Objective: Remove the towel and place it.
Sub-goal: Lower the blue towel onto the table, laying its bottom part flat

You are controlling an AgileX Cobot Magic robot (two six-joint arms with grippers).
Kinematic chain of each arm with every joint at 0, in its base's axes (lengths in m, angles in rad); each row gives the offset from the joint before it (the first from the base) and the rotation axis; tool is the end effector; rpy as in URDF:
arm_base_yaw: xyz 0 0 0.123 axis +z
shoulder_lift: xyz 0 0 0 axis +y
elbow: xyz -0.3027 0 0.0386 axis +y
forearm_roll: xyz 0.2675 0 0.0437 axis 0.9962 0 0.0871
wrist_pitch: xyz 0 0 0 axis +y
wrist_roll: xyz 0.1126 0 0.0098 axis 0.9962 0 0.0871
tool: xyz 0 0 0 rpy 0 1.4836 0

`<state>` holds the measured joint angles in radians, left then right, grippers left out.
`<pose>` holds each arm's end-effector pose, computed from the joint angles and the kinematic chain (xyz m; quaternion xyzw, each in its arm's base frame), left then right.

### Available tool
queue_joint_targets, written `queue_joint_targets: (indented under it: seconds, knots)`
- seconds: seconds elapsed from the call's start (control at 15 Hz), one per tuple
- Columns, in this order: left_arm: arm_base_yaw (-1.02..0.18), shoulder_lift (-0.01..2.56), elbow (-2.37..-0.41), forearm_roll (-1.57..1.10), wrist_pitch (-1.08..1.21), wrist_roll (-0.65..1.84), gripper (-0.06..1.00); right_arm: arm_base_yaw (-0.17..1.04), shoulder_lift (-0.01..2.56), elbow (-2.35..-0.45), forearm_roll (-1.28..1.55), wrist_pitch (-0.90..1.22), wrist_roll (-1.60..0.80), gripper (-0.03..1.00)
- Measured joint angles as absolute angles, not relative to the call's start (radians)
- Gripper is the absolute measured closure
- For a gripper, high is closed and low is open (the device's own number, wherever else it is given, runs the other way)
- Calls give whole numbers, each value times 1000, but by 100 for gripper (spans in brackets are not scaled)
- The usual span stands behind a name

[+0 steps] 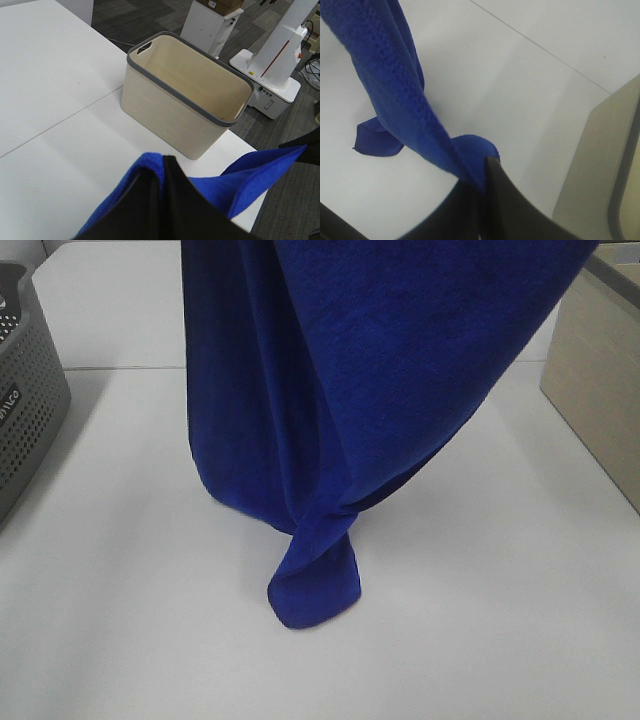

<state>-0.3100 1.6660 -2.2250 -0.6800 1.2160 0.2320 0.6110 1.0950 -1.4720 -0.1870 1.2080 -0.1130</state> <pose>0.3147 -0.1708 0.5574 0.2681 0.7840 -0.3473 0.4392 0.1838 0.1047 0.4740 -0.3185 0.8543 0.0082 0.4107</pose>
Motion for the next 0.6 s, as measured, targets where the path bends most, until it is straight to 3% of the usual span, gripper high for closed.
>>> queue_joint_targets:
  seconds: [0.6]
  knots:
    - [-587,1324,-2106,-326,1233,-223,94,611,834,-1480,57,1221,-209,95]
